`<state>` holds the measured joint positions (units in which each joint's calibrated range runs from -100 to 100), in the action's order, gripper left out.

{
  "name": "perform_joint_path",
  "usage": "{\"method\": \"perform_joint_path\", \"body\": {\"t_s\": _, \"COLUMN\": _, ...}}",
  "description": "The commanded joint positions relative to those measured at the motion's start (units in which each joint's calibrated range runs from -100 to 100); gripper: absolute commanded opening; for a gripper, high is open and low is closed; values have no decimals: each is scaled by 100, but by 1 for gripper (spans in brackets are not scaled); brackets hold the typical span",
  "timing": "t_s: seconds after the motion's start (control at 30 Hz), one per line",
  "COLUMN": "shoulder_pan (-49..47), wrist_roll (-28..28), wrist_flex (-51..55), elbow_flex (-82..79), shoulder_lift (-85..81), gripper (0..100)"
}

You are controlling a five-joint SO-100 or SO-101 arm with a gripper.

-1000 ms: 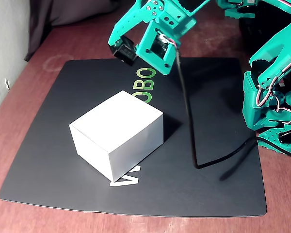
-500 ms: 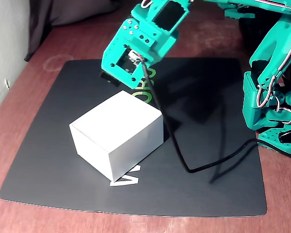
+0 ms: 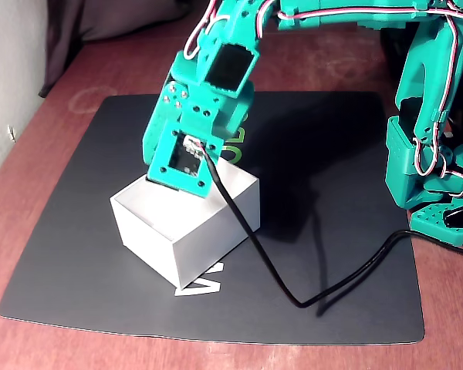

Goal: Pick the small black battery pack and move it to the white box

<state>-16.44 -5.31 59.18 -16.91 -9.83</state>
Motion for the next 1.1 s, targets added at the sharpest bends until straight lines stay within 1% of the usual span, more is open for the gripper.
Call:
{"method": "perform_joint_path", "body": {"t_s": 0.0, "shoulder_pan": -51, "wrist_roll": 66, "wrist_flex": -90, "elbow_flex": 407, "shoulder_lift": 146, "gripper": 4}}
{"method": "perform_joint_path", "body": {"t_s": 0.1, "shoulder_pan": -51, "wrist_roll": 207, "wrist_flex": -90, "elbow_flex": 407, "shoulder_lift": 409, "gripper": 4}}
{"method": "perform_joint_path", "body": {"t_s": 0.77, "shoulder_pan": 78, "wrist_roll": 213, "wrist_flex": -116, "elbow_flex": 417, "shoulder_lift": 1277, "gripper": 4}}
{"method": "perform_joint_path", "body": {"t_s": 1.0, "shoulder_pan": 231, "wrist_roll": 224, "wrist_flex": -502, "elbow_flex": 407, "shoulder_lift": 1329, "gripper": 4}}
{"method": "perform_joint_path", "body": {"t_s": 1.07, "shoulder_pan": 231, "wrist_roll": 365, "wrist_flex": -493, "elbow_flex": 344, "shoulder_lift": 1329, "gripper": 4}}
